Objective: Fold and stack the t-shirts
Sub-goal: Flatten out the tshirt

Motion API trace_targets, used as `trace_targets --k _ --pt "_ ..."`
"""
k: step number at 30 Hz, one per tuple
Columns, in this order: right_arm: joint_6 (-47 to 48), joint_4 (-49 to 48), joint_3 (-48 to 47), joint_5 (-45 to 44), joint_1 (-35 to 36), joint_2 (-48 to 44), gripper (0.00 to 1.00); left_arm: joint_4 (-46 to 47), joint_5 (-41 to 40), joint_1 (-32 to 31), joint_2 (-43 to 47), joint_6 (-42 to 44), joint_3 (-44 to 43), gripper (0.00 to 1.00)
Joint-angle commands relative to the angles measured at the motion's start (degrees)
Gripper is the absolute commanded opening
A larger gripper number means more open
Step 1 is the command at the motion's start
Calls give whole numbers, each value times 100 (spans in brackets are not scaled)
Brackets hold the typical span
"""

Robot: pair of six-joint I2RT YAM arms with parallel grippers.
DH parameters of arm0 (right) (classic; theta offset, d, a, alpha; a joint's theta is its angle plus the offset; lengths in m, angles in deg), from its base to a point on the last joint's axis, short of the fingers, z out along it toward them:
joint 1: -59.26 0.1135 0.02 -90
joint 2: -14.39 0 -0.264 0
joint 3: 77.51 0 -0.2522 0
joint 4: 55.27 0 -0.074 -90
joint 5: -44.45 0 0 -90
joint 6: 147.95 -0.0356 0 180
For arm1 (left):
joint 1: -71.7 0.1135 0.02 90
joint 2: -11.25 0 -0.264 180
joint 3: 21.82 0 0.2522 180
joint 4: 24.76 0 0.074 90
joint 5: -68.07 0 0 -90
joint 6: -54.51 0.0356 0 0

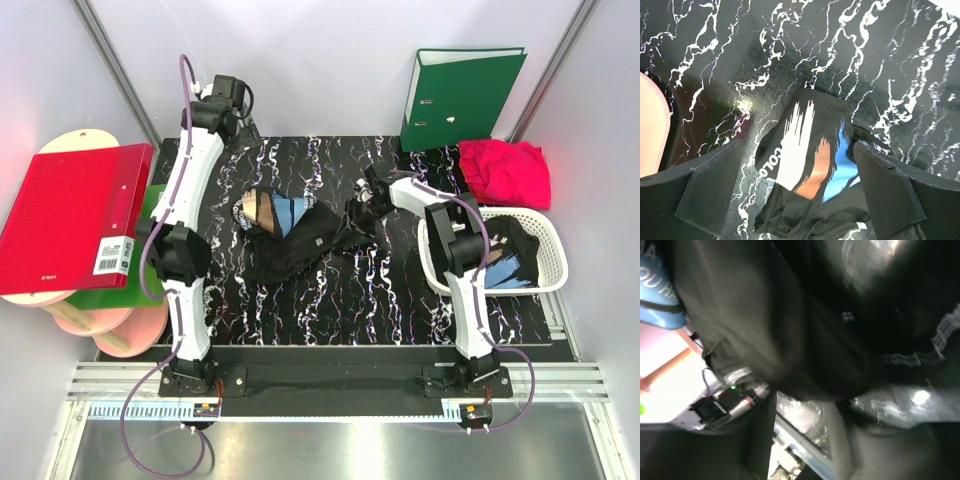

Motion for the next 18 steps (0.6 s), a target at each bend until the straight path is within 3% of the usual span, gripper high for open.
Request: trace_targets --k 1,2,9,18 --pt "-185 -151 -309 -74 103 222 5 220 168 10 555 49 200 99" --pt "-185 -125 -336 -188 103 179 0 211 185 10 598 67 270 99" --pt "499 875 -1319 -1680 103 -751 0 229 396 10 687 137 631 99" --pt "1053 1378 -3340 -3071 103 -1404 0 264 862 -86 616 251 701 99"
